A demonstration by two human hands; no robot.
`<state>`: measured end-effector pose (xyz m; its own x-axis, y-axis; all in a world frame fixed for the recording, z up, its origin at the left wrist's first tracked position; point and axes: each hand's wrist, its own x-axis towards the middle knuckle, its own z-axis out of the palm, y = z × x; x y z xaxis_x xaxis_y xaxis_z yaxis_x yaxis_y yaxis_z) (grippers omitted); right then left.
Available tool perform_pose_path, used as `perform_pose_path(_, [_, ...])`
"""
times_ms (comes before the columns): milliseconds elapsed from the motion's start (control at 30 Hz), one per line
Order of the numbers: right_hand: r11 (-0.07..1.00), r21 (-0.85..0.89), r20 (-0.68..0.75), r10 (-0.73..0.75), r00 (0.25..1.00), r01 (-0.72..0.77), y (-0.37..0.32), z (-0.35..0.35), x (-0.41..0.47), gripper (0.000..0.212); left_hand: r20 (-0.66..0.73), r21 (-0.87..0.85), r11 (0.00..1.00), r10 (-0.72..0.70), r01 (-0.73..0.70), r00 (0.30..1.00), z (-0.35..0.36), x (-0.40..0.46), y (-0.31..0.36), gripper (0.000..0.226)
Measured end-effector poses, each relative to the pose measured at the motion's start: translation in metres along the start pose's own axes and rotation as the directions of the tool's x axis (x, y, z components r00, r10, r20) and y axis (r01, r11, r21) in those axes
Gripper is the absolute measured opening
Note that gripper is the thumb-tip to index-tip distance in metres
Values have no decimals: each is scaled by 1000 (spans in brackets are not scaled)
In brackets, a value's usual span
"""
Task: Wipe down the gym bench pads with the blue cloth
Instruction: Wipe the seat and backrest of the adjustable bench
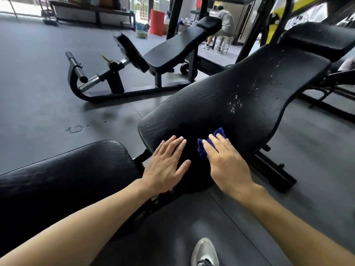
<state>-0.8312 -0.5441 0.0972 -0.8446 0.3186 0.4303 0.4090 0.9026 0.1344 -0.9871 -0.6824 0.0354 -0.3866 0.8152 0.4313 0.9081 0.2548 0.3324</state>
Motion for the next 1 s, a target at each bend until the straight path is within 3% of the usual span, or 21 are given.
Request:
perform_pose_path(100, [999,43,50,-16,999,14,-15,12,26,50,25,20,998,54,-54,998,-17,-5,-25,84])
perform_pose_path(200, [990,86,92,-122,988,115,-37,17,29,52,89,126,979,-174,163,981,-36,-11,-53,107])
perform_pose_path(267, [972,115,107,-217,970,204,-51,19,24,54,219,151,944,-320,292,922,-44,-12,-77,119])
perform_pose_path(400, [934,134,138,-349,927,331,-78,32,30,56,368,167,935,-352,312,860,-48,-7,-116,134])
perform_pose_path(533, [926,149,199,-372,906,348,-99,50,71,62,397,249,945,-300,213,867,-40,-5,-123,125])
perform_pose_path(767, [948,74,340,-315,886,309,-145,91,203,52,352,218,945,-311,245,883,-34,-8,-123,128])
perform_pose_path(900, [935,119,336,-354,873,334,-129,81,168,52,339,202,951,-292,234,895,-33,-10,-121,124])
perform_pose_path(1000, [921,127,278,-389,878,368,-105,54,106,57,288,167,961,-260,219,922,-34,-13,-121,107])
